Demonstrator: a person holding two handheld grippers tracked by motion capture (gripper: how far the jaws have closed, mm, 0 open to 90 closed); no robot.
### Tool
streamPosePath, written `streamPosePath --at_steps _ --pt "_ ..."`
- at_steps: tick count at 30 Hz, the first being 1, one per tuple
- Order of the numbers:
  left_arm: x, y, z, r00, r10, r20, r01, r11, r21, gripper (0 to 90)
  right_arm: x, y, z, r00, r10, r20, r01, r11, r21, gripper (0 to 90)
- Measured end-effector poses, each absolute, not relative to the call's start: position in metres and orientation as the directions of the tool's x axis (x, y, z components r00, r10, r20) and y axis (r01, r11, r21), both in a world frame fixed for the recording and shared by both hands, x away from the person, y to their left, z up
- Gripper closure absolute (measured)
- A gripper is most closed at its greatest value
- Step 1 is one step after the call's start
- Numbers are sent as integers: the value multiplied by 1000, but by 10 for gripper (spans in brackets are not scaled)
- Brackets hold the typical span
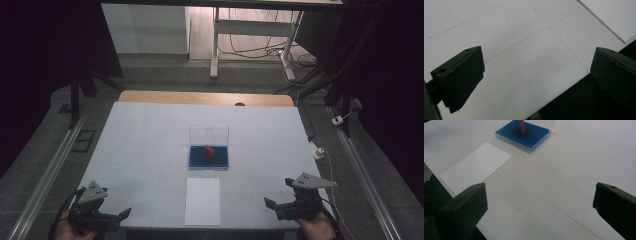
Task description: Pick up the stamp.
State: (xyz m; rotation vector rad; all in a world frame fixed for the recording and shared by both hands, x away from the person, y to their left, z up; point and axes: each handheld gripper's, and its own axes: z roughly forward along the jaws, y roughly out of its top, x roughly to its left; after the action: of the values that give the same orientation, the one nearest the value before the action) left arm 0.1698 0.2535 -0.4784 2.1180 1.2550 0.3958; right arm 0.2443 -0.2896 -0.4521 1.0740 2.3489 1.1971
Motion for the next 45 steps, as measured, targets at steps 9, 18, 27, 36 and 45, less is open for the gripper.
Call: streamPosePath --at_steps 9,18,27,36,45 --pt "170 255 -478 498 864 -75 675 -332 659 1 248 -280 -453 -710 701 73 467 390 794 0" --pt "170 255 -479 497 864 -81 677 -329 658 3 252 -268 -453 -745 663 71 431 398 810 0" --pt "171 254 -479 497 865 -73 679 -335 653 0 259 -249 -454 -777 626 71 419 430 800 0" --pt "172 255 -479 483 872 -72 687 -327 649 0 268 -238 -454 -787 608 104 434 426 794 0" --pt "173 256 -479 481 872 -90 694 -316 647 0 280 -226 -454 -791 605 91 430 444 786 0"
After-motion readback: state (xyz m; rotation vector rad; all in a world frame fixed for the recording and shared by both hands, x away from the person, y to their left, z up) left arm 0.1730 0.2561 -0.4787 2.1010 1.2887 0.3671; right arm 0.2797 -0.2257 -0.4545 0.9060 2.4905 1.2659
